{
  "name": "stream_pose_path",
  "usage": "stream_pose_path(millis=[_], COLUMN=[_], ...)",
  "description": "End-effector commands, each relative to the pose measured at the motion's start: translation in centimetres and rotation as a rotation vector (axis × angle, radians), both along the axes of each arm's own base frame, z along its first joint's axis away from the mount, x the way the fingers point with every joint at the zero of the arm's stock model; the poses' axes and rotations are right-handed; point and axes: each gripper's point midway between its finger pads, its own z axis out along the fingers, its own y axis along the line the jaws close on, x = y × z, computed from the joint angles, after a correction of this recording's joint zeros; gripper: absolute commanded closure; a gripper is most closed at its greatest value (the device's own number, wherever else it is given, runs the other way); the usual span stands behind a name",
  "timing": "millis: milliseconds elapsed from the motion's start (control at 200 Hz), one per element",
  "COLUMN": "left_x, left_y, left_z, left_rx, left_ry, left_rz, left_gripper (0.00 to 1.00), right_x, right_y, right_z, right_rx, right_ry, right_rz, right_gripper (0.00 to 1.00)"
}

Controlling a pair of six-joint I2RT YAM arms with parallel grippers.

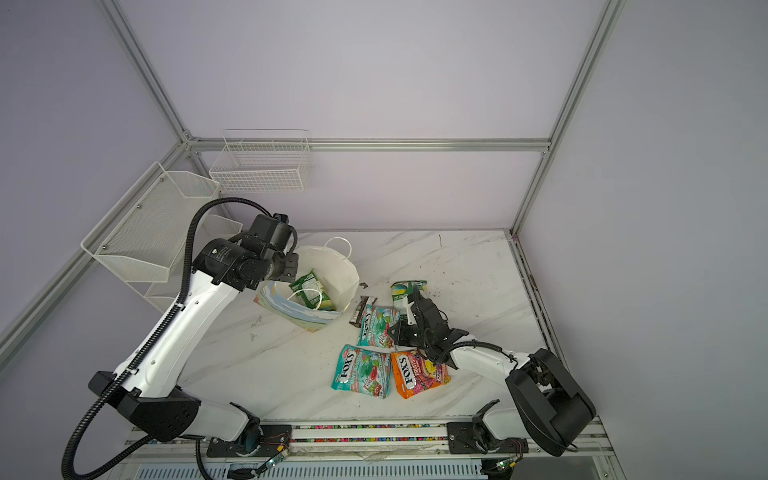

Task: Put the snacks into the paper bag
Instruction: 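Lift the teal packet with the right gripper off the table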

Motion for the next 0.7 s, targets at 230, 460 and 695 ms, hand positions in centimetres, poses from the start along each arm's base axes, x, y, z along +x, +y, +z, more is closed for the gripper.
stream_pose_path(millis=[230,460,695], left_x=[-0.7,-0.7,-0.7], left_y=[0.2,0.2,0.2], left_z=[0.4,0.5,0.5], left_rx=[-0.02,-0.022,-0.023], left_ry=[-0.015,-0.018,-0.017], left_rz=[-0.001,-0.003,-0.002], left_gripper=[1.0,1.0,1.0], right_x=[0.7,0.6,0.4], right_y=[0.8,1.0,1.1], right_z=[3.2,4.2,5.2], right_rx=[0.021,0.016,-0.009], right_ry=[-0.081,-0.105,-0.131], right_rz=[0.013,0.021,0.026], right_gripper=[1.0,1.0,1.0])
